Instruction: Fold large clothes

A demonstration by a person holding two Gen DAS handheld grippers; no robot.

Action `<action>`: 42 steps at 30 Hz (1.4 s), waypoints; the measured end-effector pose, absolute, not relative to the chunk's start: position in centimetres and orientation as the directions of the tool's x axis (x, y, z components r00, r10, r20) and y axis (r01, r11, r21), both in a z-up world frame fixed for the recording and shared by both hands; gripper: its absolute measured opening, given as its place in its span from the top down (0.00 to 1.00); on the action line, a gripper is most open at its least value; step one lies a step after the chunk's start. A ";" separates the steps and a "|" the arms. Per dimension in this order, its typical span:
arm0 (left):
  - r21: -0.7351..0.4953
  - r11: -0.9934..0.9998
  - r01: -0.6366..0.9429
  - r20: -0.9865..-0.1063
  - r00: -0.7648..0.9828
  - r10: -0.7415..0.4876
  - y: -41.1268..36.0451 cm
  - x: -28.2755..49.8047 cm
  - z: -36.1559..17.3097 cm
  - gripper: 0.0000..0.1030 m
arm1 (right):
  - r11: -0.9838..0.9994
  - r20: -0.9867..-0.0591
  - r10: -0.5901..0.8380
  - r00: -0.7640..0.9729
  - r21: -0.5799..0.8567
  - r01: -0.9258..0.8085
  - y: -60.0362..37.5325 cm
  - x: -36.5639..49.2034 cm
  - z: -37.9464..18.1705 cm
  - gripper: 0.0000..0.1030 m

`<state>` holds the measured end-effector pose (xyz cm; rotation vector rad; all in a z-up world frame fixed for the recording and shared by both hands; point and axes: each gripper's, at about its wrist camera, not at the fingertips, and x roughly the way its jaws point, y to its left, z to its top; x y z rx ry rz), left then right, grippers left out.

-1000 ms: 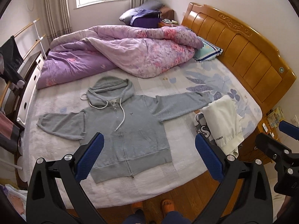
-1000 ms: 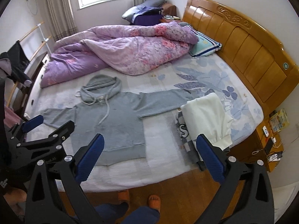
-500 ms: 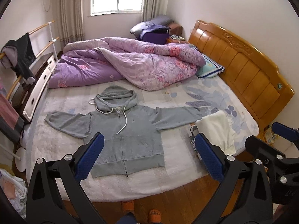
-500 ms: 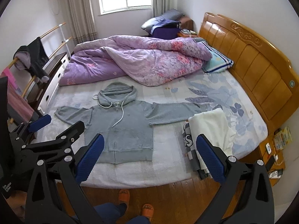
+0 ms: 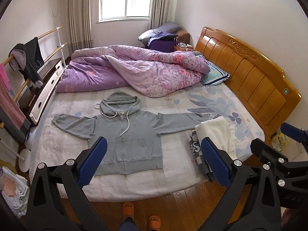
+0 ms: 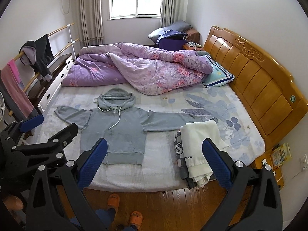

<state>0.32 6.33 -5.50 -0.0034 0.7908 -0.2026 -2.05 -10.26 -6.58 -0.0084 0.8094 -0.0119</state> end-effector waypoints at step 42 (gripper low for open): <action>-0.013 0.988 0.155 -0.574 0.807 -0.134 6.4 -2.8 -1.4 0.05 | 0.999 -0.642 0.033 0.766 0.042 -0.008 -10.8 -5.3 -3.3 0.08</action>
